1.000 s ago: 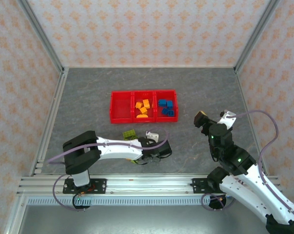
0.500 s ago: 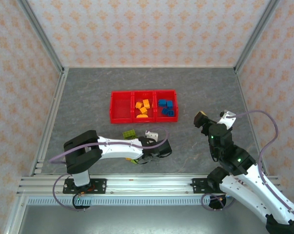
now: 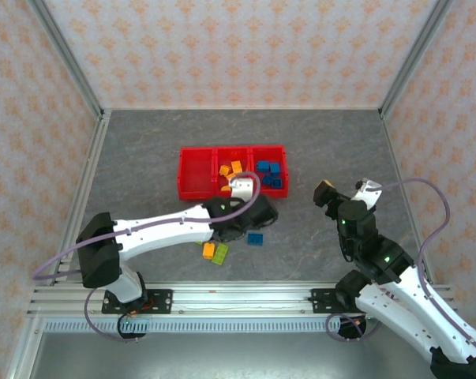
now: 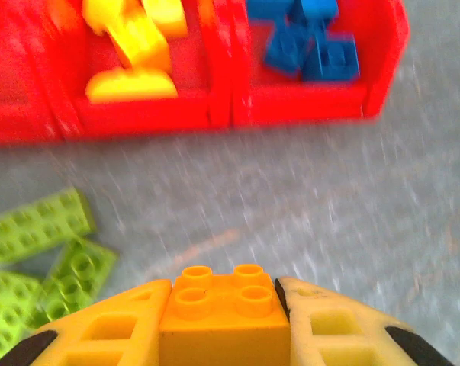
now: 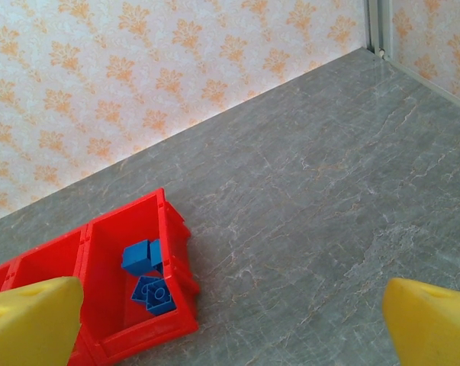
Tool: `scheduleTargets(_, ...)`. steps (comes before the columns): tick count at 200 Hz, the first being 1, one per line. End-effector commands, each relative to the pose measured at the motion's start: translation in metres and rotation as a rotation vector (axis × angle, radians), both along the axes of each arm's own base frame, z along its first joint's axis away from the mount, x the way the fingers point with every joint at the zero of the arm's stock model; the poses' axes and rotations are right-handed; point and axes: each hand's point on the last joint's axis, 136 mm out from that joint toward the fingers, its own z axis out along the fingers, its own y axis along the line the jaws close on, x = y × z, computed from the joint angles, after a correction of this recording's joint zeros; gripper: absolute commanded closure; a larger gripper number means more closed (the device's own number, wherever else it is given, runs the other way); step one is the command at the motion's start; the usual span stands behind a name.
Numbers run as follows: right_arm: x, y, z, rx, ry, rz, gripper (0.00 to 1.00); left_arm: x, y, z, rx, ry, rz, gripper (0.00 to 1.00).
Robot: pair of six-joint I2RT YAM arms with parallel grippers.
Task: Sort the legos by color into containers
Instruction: Pick up the lego from the middle-left of the table, then place the lego in the container.
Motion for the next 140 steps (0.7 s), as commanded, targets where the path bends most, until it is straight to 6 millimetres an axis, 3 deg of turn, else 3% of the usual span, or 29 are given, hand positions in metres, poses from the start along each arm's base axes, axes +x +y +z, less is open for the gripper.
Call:
scheduleTargets(1, 0.0, 0.0, -0.001, 0.003, -0.004, -0.005, 0.0, 0.038, 0.035, 0.026, 0.127, -0.082, 0.038, 0.75)
scheduleTargets(24, 0.0, 0.0, -0.001, 0.003, -0.003, -0.002, 0.0, 0.076, 0.044, 0.041, 0.127, -0.127, 0.059, 0.75)
scheduleTargets(58, 0.001, 0.001, -0.001, 0.002, -0.002, 0.004, 0.0, 0.127, 0.06, 0.041, 0.132, -0.154, 0.122, 0.75)
scheduleTargets(119, 0.0, 0.0, -0.002, -0.001, 0.002, -0.004, 0.0, 0.188, 0.055, 0.014, 0.114, -0.154, 0.133, 0.75)
scheduleTargets(125, 0.0, 0.0, -0.002, 0.0, 0.002, -0.005, 0.0, 0.193, 0.051, -0.001, 0.124, -0.126, 0.124, 0.75)
scheduleTargets(140, 0.0, 0.0, -0.002, 0.0, 0.001, -0.004, 0.0, 0.203, 0.046, -0.012, 0.095, -0.102, 0.111, 0.75)
